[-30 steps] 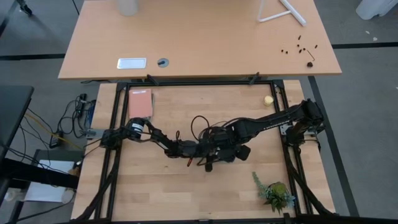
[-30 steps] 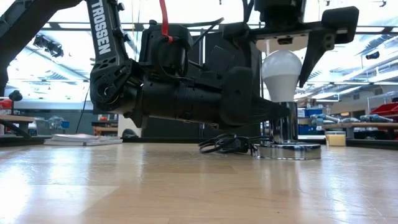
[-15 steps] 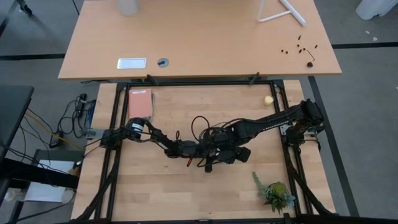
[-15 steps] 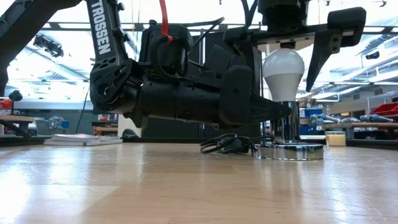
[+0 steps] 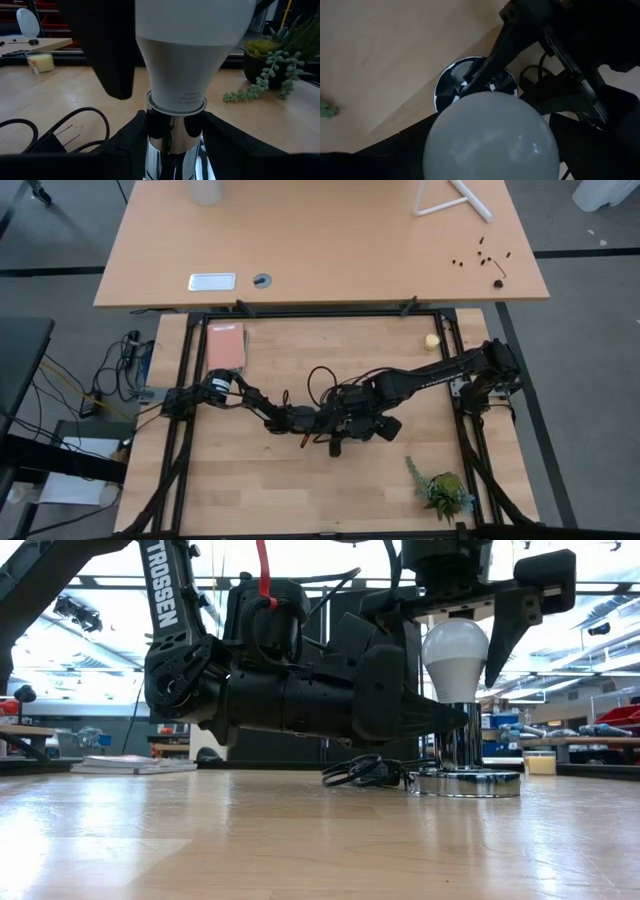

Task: Screw lightbulb
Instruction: Insert the lightbulb into the silver lamp

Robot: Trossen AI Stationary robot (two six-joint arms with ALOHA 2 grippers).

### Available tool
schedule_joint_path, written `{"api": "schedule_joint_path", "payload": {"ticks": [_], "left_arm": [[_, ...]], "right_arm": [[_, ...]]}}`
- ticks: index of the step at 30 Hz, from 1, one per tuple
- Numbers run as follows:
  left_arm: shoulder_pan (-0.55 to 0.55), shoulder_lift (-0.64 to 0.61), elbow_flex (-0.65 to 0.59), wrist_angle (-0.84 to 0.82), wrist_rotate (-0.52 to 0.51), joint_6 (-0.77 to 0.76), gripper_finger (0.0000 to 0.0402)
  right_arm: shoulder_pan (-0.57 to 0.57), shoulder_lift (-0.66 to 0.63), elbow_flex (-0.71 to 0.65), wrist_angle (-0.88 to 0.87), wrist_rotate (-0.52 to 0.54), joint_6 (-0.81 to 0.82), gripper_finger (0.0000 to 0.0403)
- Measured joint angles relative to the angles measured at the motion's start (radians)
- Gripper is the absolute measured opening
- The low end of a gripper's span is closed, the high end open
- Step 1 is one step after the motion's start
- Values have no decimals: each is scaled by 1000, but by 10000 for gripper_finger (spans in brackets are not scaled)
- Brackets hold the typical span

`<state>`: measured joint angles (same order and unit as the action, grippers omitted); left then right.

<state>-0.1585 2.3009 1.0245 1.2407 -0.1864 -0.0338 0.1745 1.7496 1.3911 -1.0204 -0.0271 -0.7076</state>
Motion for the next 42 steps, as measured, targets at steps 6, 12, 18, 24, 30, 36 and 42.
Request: {"api": "schedule_joint_path", "payload": {"ticks": [6, 12, 18, 24, 30, 36, 42], "left_arm": [[0, 0, 0, 2, 0, -2, 171], [0, 0, 0, 3, -1, -3, 171], [0, 0, 0, 3, -1, -3, 171], [0, 0, 0, 3, -3, -3, 171], [1, 0, 0, 4, -7, -3, 171], [0, 0, 0, 14, -20, -30, 171], [0, 0, 0, 20, -47, -57, 171]], "right_arm": [[2, 2, -45, 20, -23, 25, 373], [17, 2, -49, 66, -6, 59, 366], [16, 2, -49, 60, -1, 59, 315], [16, 2, -49, 60, -1, 64, 255], [16, 2, -49, 59, 32, 192, 252], [15, 2, -49, 63, 44, 433, 280], [15, 2, -49, 62, 75, 716, 254]]}}
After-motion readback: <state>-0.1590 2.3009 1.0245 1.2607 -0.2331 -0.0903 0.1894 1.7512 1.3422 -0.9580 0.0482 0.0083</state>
